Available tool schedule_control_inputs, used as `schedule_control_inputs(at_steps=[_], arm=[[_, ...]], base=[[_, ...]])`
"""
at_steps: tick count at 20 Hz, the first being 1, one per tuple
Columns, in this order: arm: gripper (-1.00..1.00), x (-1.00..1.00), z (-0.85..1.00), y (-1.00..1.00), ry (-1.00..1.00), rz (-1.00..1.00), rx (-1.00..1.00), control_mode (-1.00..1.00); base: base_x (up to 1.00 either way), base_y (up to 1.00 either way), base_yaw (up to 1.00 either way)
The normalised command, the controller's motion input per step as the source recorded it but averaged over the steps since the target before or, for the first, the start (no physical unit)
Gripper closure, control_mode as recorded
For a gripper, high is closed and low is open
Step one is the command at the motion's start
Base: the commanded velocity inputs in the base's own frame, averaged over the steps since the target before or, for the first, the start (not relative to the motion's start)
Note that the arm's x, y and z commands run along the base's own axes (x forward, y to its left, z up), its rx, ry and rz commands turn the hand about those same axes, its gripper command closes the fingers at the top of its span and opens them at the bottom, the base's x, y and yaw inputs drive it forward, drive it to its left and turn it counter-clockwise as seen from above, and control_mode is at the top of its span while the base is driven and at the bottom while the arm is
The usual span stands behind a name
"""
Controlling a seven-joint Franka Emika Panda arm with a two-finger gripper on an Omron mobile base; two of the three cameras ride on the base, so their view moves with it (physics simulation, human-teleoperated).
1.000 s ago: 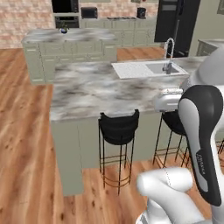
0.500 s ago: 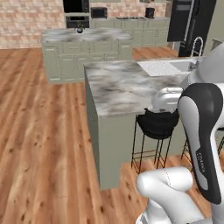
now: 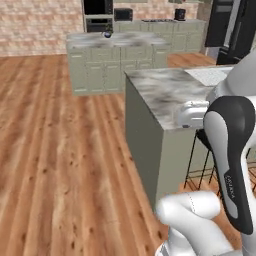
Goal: There is a bowl on the dining counter. Grab a lemon wedge from the fridge and place it in the bowl. Then get the liquor bottle and glass cup from the cabinet and place them next to the bowl.
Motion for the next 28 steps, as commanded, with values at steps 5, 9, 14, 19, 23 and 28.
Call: schedule_control_inputs(at_steps=[5,9,14,19,23,28], arm=[[-1.00,0.00,0.00,0.00,0.00,0.00,0.00,1.00],[-1.00,0.00,0.00,0.00,0.00,0.00,0.00,1.00],[-1.00,0.00,0.00,0.00,0.00,0.00,0.00,1.00],[-1.00,0.00,0.00,0.00,0.00,0.00,0.00,1.00],[-1.00,0.00,0.00,0.00,0.00,0.00,0.00,1.00],[-1.00,0.00,0.00,0.00,0.00,0.00,0.00,1.00]], base=[[0.66,1.00,-0.08],[0.95,1.00,-0.14],[1.00,0.91,-0.20],[1.00,0.79,-0.23],[1.00,0.69,-0.23],[1.00,0.66,-0.22]])
